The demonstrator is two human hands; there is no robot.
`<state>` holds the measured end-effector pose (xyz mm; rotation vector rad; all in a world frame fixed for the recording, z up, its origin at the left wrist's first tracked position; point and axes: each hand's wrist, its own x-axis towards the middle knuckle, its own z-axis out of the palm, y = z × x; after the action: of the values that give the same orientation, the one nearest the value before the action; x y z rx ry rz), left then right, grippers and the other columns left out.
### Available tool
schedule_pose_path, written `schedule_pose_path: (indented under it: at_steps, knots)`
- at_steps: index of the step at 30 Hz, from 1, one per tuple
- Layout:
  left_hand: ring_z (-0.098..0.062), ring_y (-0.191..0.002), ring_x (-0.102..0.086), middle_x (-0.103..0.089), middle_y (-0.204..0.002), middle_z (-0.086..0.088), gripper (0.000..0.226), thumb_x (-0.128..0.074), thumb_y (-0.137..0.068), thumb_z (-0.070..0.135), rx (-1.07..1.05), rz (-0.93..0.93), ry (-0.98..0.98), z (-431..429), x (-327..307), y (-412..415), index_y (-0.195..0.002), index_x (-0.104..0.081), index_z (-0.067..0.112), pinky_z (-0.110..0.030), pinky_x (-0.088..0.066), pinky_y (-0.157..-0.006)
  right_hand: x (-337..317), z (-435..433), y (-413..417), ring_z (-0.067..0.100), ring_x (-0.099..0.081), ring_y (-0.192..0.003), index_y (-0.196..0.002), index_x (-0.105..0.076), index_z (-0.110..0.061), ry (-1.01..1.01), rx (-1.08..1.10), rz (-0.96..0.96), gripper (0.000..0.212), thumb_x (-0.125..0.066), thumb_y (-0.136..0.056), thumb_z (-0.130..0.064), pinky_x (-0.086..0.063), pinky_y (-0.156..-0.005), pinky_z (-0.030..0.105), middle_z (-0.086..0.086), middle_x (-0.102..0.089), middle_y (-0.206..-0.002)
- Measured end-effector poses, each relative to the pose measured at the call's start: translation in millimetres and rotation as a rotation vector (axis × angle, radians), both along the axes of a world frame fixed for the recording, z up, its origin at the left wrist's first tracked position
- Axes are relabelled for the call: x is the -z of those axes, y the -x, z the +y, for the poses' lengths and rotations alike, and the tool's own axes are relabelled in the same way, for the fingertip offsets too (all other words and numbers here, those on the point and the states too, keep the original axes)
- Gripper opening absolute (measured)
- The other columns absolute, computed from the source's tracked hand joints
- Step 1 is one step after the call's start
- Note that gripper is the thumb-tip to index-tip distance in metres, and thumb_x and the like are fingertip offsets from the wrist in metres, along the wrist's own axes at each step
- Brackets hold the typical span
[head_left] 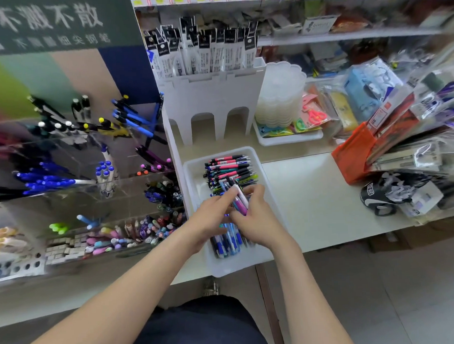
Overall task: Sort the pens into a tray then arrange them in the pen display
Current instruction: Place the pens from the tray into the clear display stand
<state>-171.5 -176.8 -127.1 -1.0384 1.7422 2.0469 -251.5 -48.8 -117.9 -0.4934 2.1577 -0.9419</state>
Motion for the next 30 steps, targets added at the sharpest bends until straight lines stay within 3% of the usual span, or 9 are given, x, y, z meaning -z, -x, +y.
schedule_pose_path:
  at_steps: [4, 7, 10, 12, 14, 18, 20, 24, 30]
  knots:
    - [-0.018, -0.080, -0.071, -0.076, -0.082, -0.004, 0.033, -0.061, -0.106, 0.041, -0.209, 0.206, -0.181, 0, -33, -2, -0.125, -0.076, 0.019, -0.026, -0.053, -0.066, -26, -22, -23, 0.016, -0.066, -0.092, -0.114, -0.026, -0.026, 0.123, -0.047, 0.168, 0.049, -0.069, -0.091, -0.030, -0.059, -0.079, 0.049, -0.002, -0.065, -0.103]
    - [-0.026, -0.092, -0.074, -0.078, -0.098, -0.014, 0.032, -0.060, -0.108, 0.028, -0.382, 0.283, -0.228, -8, -45, -8, -0.126, -0.074, 0.005, -0.032, -0.061, -0.079, -47, -29, -29, 0.007, -0.068, -0.090, -0.118, -0.036, -0.028, 0.245, -0.023, 0.151, 0.052, -0.078, -0.086, -0.027, -0.062, -0.081, 0.043, -0.010, -0.065, -0.102]
    - [-0.037, -0.112, -0.074, -0.073, -0.123, -0.028, 0.039, -0.050, -0.112, 0.022, -0.522, 0.409, -0.292, -17, -61, -13, -0.130, -0.063, -0.010, -0.043, -0.064, -0.092, -58, -34, -29, 0.008, -0.068, -0.106, -0.123, -0.054, -0.031, 0.459, 0.097, 0.089, 0.049, -0.080, -0.081, -0.031, -0.062, -0.087, 0.037, -0.011, -0.070, -0.109]
    - [-0.034, -0.104, -0.076, -0.073, -0.121, -0.030, 0.036, -0.048, -0.113, 0.018, -0.634, 0.502, -0.269, -24, -74, -16, -0.123, -0.061, -0.014, -0.046, -0.064, -0.092, -59, -47, -31, 0.022, -0.072, -0.102, -0.117, -0.064, -0.018, 0.588, 0.325, -0.089, 0.038, -0.069, -0.084, -0.037, -0.063, -0.081, 0.045, 0.008, -0.073, -0.109]
    - [-0.032, -0.091, -0.074, -0.073, -0.108, -0.031, 0.030, -0.051, -0.112, 0.016, -0.698, 0.542, -0.205, -29, -84, -20, -0.113, -0.062, -0.012, -0.046, -0.065, -0.086, -60, -64, -41, 0.027, -0.071, -0.082, -0.106, -0.069, -0.009, 0.567, 0.524, -0.329, 0.037, -0.057, -0.089, -0.040, -0.057, -0.061, 0.039, 0.024, -0.073, -0.105]
    - [-0.036, -0.096, -0.076, -0.078, -0.104, -0.021, 0.023, -0.067, -0.103, 0.016, -0.698, 0.534, -0.002, -31, -89, -32, -0.114, -0.064, -0.004, -0.055, -0.062, -0.094, -60, -92, -70, 0.030, -0.070, -0.092, -0.114, -0.075, -0.008, 0.618, 0.674, -0.798, 0.041, -0.041, -0.106, -0.031, -0.051, -0.074, 0.037, 0.022, -0.075, -0.107]
    - [-0.031, -0.100, -0.078, -0.080, -0.102, -0.015, 0.023, -0.072, -0.100, 0.013, -0.661, 0.507, 0.104, -32, -88, -39, -0.118, -0.064, 0.003, -0.050, -0.062, -0.095, -64, -101, -79, 0.023, -0.078, -0.086, -0.109, -0.075, -0.008, 0.648, 0.710, -0.857, 0.040, -0.039, -0.110, -0.023, -0.057, -0.075, 0.035, 0.015, -0.080, -0.101]
    - [-0.024, -0.093, -0.079, -0.080, -0.095, -0.009, 0.019, -0.068, -0.103, 0.015, -0.628, 0.503, 0.201, -41, -89, -53, -0.118, -0.063, 0.003, -0.037, -0.064, -0.088, -67, -109, -90, 0.017, -0.079, -0.084, -0.101, -0.078, -0.015, 0.591, 0.614, -0.715, 0.037, -0.044, -0.110, -0.022, -0.055, -0.068, 0.032, 0.010, -0.081, -0.101]
    - [-0.025, -0.086, -0.074, -0.077, -0.091, -0.008, 0.016, -0.066, -0.104, 0.023, -0.480, 0.444, 0.357, -81, -88, -81, -0.110, -0.066, 0.008, -0.047, -0.061, -0.090, -76, -125, -97, 0.017, -0.072, -0.093, -0.107, -0.080, -0.016, 0.557, 0.553, -0.236, 0.031, -0.048, -0.104, -0.012, -0.053, -0.070, 0.022, 0.003, -0.079, -0.099]
